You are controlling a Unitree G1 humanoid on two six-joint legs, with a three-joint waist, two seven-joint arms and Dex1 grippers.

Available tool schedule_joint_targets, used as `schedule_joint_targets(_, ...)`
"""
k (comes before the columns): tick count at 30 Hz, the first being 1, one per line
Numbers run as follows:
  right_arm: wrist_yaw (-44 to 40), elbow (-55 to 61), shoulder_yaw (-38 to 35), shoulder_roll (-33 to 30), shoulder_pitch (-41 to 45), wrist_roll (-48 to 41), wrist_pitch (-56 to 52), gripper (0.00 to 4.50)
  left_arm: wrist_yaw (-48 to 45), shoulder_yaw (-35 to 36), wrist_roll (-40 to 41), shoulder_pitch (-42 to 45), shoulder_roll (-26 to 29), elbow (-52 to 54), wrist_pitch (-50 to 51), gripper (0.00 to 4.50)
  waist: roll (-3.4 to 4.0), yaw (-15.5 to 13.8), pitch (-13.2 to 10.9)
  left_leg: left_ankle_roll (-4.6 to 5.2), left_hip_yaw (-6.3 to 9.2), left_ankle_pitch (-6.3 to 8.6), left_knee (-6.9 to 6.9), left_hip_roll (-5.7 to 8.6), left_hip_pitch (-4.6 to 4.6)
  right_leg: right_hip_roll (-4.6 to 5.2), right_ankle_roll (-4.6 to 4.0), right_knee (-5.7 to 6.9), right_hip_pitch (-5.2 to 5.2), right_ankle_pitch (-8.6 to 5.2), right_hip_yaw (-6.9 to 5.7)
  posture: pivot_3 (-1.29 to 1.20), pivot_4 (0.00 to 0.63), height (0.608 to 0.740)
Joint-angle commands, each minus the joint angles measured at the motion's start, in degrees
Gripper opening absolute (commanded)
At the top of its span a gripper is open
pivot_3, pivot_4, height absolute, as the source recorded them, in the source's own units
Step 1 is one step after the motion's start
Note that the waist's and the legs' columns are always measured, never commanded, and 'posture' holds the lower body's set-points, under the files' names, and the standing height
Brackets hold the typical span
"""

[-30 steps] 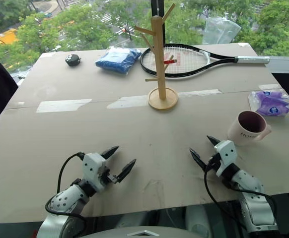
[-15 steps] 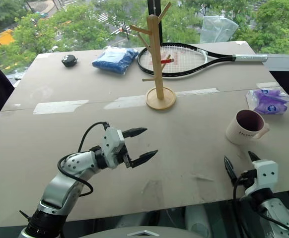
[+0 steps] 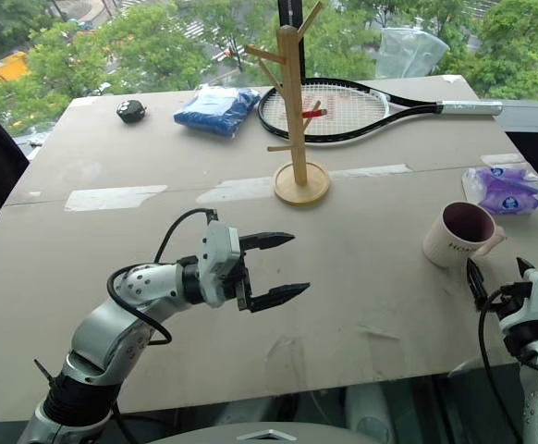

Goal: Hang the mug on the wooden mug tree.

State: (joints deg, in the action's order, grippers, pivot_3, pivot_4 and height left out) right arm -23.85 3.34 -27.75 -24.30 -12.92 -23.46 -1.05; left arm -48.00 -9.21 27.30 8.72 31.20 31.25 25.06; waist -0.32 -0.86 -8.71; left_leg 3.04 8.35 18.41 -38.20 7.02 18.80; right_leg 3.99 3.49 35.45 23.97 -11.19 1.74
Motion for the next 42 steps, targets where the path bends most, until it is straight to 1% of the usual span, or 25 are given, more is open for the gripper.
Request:
schedule_joint_targets(1, -1.47, -2.67, -2.21, -1.53, 1.76, -0.81, 1.43, 4.5, 1.38, 1.71, 1.25, 0.46, 0.39, 3.66, 0.81, 4.48, 0.0, 0.0, -0.02, 0.0, 0.0, 0.0, 0.01, 0.0, 0.0, 0.0, 0.0, 0.0, 0.0, 0.0, 0.0, 0.0, 0.15, 0.74)
schedule_joint_targets(5, -3.18, -5.47, -2.43, -2.87, 3.71, -0.94, 1.92, 4.5, 2.0, 1.83, 1.4, 0.11, 0.45, 4.5, 1.34, 4.48, 0.04, 0.0, -0.07, 0.0, 0.0, 0.0, 0.02, -0.01, 0.01, 0.0, 0.0, -0.01, 0.01, 0.0, 0.0, 0.0, 0.15, 0.74)
schedule_joint_targets(14, -13.63, -20.54, -2.73, -9.03, 14.21, -5.63, 0.02, 4.5, 2.1, 0.95, 1.7, 0.63, 0.19, 4.22, 1.52, 4.48, 0.02, 0.03, -0.15, 0.01, -0.05, -0.01, 0.02, -0.02, 0.01, -0.01, -0.01, -0.06, -0.01, 0.01, 0.04, 0.0, 0.15, 0.74)
schedule_joint_targets(18, -18.57, -24.87, -1.92, -11.03, 18.1, -7.38, -1.81, 4.5, 1.5, 0.91, 1.55, 0.49, 0.23, 3.5, 0.91, 4.48, 0.03, 0.05, -0.17, 0.02, -0.06, -0.01, 0.02, -0.02, 0.02, 0.01, -0.02, -0.09, -0.01, 0.02, 0.05, 0.0, 0.15, 0.74)
schedule_joint_targets(19, -19.92, -25.72, -1.43, -11.49, 18.75, -7.38, -2.02, 4.25, 1.38, 0.83, 1.44, 0.45, 0.22, 3.34, 0.75, 4.5, 0.04, 0.06, -0.17, 0.02, -0.06, -0.01, 0.02, -0.02, 0.03, 0.0, -0.02, -0.12, -0.01, 0.02, 0.04, 0.0, 0.15, 0.74)
schedule_joint_targets(21, -22.39, -27.08, -0.36, -12.12, 19.92, -7.2, -2.62, 3.58, 1.29, 0.7, 1.31, 0.41, 0.13, 3.19, 0.58, 4.5, 0.04, 0.03, -0.17, 0.02, -0.04, -0.01, 0.02, -0.02, 0.05, 0.01, -0.02, -0.15, -0.01, 0.02, 0.03, 0.0, 0.15, 0.74)
schedule_joint_targets(22, -23.22, -27.64, -0.04, -12.29, 20.42, -7.15, -2.87, 3.13, 1.29, 0.58, 1.2, 0.4, 0.08, 3.18, 0.54, 4.5, 0.03, 0.03, -0.17, 0.02, -0.03, 0.0, 0.02, -0.02, 0.06, 0.01, -0.02, -0.16, -0.01, 0.02, 0.03, 0.0, 0.15, 0.74)
schedule_joint_targets(23, -24.0, -28.17, 0.25, -12.4, 20.87, -6.98, -3.09, 2.55, 1.26, 0.49, 1.09, 0.37, 0.04, 3.14, 0.45, 4.5, 0.04, 0.05, -0.17, 0.02, -0.02, 0.0, 0.03, -0.02, 0.07, 0.01, -0.02, -0.17, -0.01, 0.02, 0.02, 0.0, 0.15, 0.74)
schedule_joint_targets(24, -24.48, -28.57, 0.46, -12.45, 21.21, -6.71, -3.06, 2.31, 1.23, 0.46, 1.03, 0.31, 0.02, 3.11, 0.36, 4.5, 0.04, 0.05, -0.17, 0.03, -0.02, 0.0, 0.03, -0.02, 0.07, 0.01, -0.02, -0.17, -0.01, 0.02, 0.02, 0.0, 0.15, 0.74)
schedule_joint_targets(26, -24.95, -29.32, 0.64, -12.48, 21.9, -6.29, -2.93, 1.61, 1.13, 0.56, 0.86, 0.15, 0.11, 2.97, 0.04, 4.5, 0.05, 0.04, -0.18, 0.03, -0.02, 0.0, 0.03, -0.02, 0.07, 0.01, -0.02, -0.17, -0.01, 0.03, 0.03, 0.0, 0.15, 0.74)
schedule_joint_targets(27, -25.05, -29.52, 0.64, -12.48, 22.17, -6.17, -2.88, 1.0, 1.11, 0.65, 0.76, 0.02, 0.17, 2.91, -0.16, 4.5, 0.05, 0.02, -0.18, 0.03, -0.02, 0.0, 0.03, -0.02, 0.07, 0.01, -0.02, -0.17, -0.01, 0.02, 0.03, 0.0, 0.15, 0.74)
schedule_joint_targets(28, -25.11, -29.51, 0.68, -12.43, 22.32, -6.05, -2.83, 0.53, 1.14, 0.74, 0.73, -0.12, 0.18, 2.88, -0.32, 4.5, 0.05, 0.03, -0.18, 0.03, -0.03, 0.0, 0.03, -0.02, 0.07, 0.02, -0.02, -0.17, -0.01, 0.03, 0.03, 0.0, 0.15, 0.74)
schedule_joint_targets(30, -25.15, -28.92, 0.87, -12.19, 22.34, -5.9, -2.86, 0.15, 1.24, 0.7, 0.54, -0.39, 0.16, 2.76, -0.69, 4.5, 0.05, 0.03, -0.18, 0.02, -0.03, 0.0, 0.03, -0.02, 0.07, 0.01, -0.02, -0.17, -0.01, 0.03, 0.03, 0.0, 0.15, 0.74)
schedule_joint_targets(37, -24.79, -24.58, 2.42, -11.66, 22.5, -5.91, -3.5, 0.15, 1.49, 0.59, 0.11, -0.93, -0.18, 1.86, -2.11, 4.5, 0.06, 0.02, -0.18, 0.02, -0.03, 0.0, 0.03, -0.02, 0.08, 0.02, -0.02, -0.17, 0.0, 0.03, 0.04, 0.0, 0.15, 0.74)
schedule_joint_targets(40, -24.71, -18.56, 4.97, -12.14, 22.26, -5.37, -5.65, 0.15, 2.01, 1.29, -0.51, -1.85, -0.81, 0.56, -3.71, 4.5, 0.08, 0.14, -0.19, 0.02, -0.03, 0.0, 0.03, -0.02, 0.08, 0.01, -0.02, -0.16, 0.01, 0.03, 0.04, 0.0, 0.15, 0.74)
schedule_joint_targets(42, -24.97, -13.92, 7.86, -13.15, 22.15, -3.69, -7.02, 0.15, 3.32, 2.41, -0.27, -2.73, -2.39, -0.63, -4.94, 4.5, 0.11, 0.17, -0.2, 0.02, -0.03, 0.0, 0.03, -0.03, 0.08, 0.0, -0.02, -0.16, 0.03, 0.03, 0.05, 0.0, 0.15, 0.74)
